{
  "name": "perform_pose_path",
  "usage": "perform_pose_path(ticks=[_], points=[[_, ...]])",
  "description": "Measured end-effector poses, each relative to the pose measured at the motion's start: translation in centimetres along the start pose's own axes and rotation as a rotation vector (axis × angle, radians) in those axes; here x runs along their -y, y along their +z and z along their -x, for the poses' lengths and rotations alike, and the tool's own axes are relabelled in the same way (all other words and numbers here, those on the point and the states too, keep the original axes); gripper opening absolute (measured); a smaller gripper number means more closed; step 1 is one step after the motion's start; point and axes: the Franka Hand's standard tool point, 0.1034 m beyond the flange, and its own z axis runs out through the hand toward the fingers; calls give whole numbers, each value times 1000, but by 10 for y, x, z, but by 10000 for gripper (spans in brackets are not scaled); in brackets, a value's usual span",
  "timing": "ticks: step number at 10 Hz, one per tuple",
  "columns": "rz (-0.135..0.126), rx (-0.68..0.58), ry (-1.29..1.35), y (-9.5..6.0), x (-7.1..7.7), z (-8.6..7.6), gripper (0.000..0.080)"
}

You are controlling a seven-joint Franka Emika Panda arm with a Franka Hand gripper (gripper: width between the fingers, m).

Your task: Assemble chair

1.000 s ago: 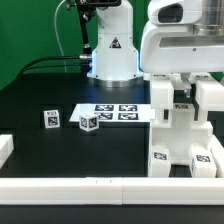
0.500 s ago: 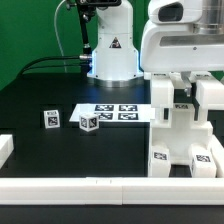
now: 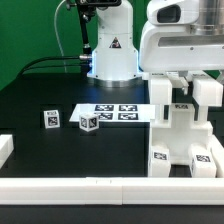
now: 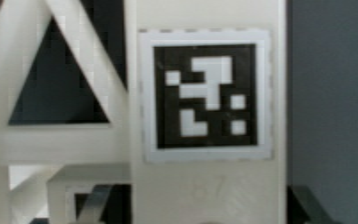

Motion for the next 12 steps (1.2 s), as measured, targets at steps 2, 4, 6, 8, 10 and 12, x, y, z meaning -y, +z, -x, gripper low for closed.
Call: perform_pose_path(ticks=[2,4,6,8,10,12], points=[[-4,-20,-10,-1,3,-5,284],[-4,-24,-4,-1,0,-7,284],[-3,-20,14,4,-3,-8,284],[-9,-3,44,11,-6,-6,284],[-16,0,68,12,-6,-8,284],[-15,-1,67,14,-6,-9,284]])
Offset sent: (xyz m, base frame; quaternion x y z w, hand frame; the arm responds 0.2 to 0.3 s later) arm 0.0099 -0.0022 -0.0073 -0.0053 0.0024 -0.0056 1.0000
